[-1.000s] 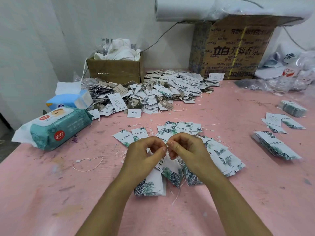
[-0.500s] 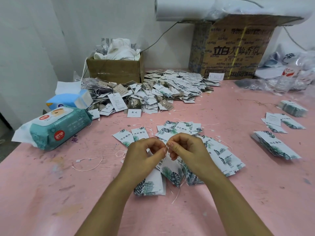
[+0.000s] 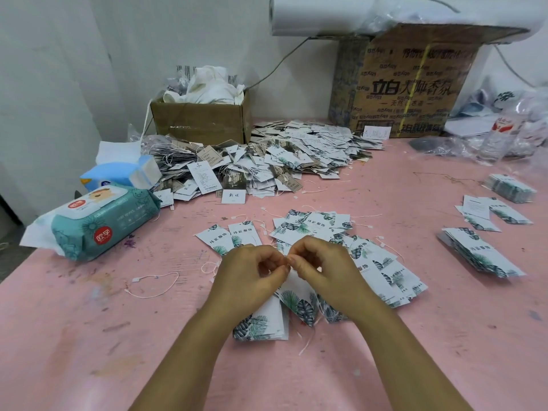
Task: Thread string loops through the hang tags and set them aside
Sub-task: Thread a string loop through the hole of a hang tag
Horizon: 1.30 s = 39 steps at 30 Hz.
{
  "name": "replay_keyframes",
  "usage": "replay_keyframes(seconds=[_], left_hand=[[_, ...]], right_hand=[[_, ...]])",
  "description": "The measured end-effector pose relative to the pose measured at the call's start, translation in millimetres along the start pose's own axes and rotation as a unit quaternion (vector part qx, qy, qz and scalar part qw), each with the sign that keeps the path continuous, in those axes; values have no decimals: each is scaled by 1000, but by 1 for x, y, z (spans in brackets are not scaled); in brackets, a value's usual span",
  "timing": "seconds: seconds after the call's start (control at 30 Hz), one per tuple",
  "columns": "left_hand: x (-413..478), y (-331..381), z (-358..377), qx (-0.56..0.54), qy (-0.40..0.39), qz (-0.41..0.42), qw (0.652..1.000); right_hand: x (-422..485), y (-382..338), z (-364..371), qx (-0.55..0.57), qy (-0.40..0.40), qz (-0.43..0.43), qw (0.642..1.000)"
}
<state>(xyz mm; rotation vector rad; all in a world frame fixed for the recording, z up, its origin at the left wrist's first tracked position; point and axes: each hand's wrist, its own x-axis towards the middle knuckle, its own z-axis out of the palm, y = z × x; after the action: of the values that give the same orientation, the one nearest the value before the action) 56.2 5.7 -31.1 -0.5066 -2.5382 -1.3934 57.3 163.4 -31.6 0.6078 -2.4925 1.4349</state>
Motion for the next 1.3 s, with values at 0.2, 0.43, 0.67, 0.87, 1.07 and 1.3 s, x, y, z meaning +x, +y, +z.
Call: replay_keyframes(seconds=[0.2,0.43,0.67,0.87,1.07,1.3], left_hand=[[-1,-1,-2,-2,-6,1,1000],[1,0,0,23,-20,2,1000],[0,2,0,-35,-3,3,999],[2,3,-2,-82,23,16,996],[1,3,-3,-94,7,29,995],[2,2,-1,-101,7,29,994]], right_hand=[[0,0,1,14,7,-2,1000],[1,2,3,-31,3,-1,1000],[0,2,2,17,7,17,1000],[2,0,2,203,18,70,977],[0,-2,-1,271,-6,88,959],[0,-3,0,296,11,85,951]])
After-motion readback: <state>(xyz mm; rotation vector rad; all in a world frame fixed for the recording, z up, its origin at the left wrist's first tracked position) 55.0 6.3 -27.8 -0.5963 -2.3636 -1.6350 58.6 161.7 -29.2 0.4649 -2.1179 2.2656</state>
